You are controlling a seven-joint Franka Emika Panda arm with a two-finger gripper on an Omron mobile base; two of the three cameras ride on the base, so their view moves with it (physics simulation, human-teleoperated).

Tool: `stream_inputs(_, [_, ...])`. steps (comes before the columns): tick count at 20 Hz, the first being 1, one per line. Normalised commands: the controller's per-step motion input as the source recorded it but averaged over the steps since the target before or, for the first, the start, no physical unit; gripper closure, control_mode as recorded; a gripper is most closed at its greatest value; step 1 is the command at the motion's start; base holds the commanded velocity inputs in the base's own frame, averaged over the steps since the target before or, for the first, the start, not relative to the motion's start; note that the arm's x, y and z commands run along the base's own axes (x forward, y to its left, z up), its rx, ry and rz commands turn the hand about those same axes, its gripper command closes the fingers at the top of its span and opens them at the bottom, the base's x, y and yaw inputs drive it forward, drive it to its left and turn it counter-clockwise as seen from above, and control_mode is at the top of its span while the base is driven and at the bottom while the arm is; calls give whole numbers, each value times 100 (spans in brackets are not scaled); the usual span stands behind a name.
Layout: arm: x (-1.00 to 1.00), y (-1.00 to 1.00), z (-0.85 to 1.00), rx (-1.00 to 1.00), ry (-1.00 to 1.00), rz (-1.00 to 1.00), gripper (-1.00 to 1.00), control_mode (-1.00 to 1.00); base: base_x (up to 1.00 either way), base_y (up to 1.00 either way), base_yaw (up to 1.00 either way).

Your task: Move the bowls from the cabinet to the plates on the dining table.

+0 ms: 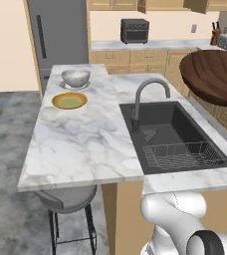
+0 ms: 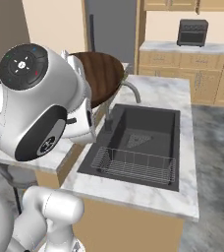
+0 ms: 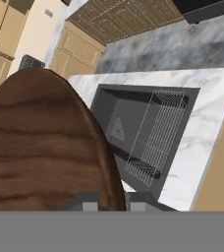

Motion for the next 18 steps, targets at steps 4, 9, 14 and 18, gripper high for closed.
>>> stream_inputs(4, [0,0,0,0,0,0,100,100,13,62,-1])
stream_inputs(9, [0,0,0,0,0,0,100,100,12,62,0])
stream_inputs(14, [0,0,0,0,0,0,100,100,8,62,0])
stream_inputs(18, [0,0,0,0,0,0,100,100,6,62,0])
